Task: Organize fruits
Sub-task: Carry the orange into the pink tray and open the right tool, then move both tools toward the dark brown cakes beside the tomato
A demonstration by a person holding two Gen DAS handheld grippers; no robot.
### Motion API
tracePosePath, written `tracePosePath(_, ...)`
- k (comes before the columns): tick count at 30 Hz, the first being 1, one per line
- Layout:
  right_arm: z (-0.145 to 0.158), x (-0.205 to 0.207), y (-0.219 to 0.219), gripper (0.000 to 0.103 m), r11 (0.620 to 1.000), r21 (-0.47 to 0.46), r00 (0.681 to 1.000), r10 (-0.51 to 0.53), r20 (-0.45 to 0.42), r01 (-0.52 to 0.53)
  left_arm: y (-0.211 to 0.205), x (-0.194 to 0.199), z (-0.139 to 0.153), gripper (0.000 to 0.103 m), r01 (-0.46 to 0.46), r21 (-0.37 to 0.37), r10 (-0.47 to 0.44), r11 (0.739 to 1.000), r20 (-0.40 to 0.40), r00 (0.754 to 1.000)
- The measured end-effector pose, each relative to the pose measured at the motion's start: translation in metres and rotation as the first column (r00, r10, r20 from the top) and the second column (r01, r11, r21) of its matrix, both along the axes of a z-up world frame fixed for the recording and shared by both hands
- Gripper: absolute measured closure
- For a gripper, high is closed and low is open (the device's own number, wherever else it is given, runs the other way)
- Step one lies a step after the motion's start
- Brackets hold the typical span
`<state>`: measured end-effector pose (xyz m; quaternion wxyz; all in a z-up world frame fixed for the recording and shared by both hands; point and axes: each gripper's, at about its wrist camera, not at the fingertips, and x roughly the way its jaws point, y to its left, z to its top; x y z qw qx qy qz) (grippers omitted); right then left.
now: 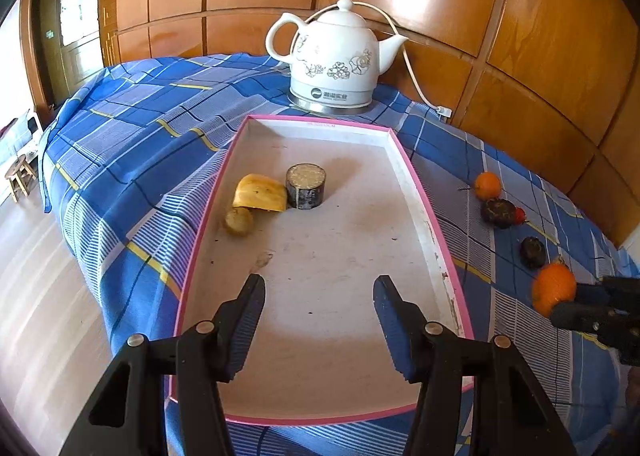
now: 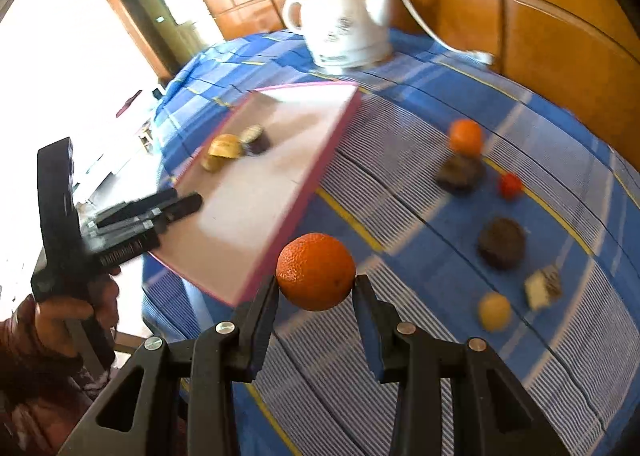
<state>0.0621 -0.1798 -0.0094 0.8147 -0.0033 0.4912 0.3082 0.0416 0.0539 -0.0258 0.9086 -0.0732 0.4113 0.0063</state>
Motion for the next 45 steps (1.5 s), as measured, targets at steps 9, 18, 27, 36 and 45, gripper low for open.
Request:
tracePosePath(9, 0.003, 0.041, 0.061, 0.064, 0.998, 0.058, 1.000, -0.011, -0.026, 0.012, 0.019, -0.007, -0.006, 0.046, -0.028, -0.027, 0.028, 0.999, -0.006, 1.000)
tracePosePath(18, 0.007, 0.055, 0.080, 0.049, 0.997, 0.060, 0.999, -0.045, -0.002, 0.045, 0.026, -0.007, -0.011, 0.046, -0.042, -0.032, 0.042, 0.999, -0.014, 0.999)
tracePosePath(27, 0.008, 0.028, 0.044, 0.049, 0.998, -0.036, 0.997, -0.048, 0.061, 0.050, 0.018, -0.008, -0.008, 0.046, -0.019, -0.022, 0.019, 1.000, -0.006, 1.000)
tracePosePath(36, 0.011, 0.011, -0.011, 0.049, 0.987, -0.106, 0.989, -0.109, 0.095, 0.119, 0.005, -0.009, -0.001, 0.046, 0.018, -0.002, -0.018, 1.000, 0.006, 1.000)
tracePosePath(45, 0.020, 0.009, -0.065, 0.049, 0.968, -0.117, 0.970, -0.209, 0.121, 0.223, -0.007, -0.010, 0.003, 0.046, 0.047, 0.022, -0.047, 0.999, 0.010, 0.999)
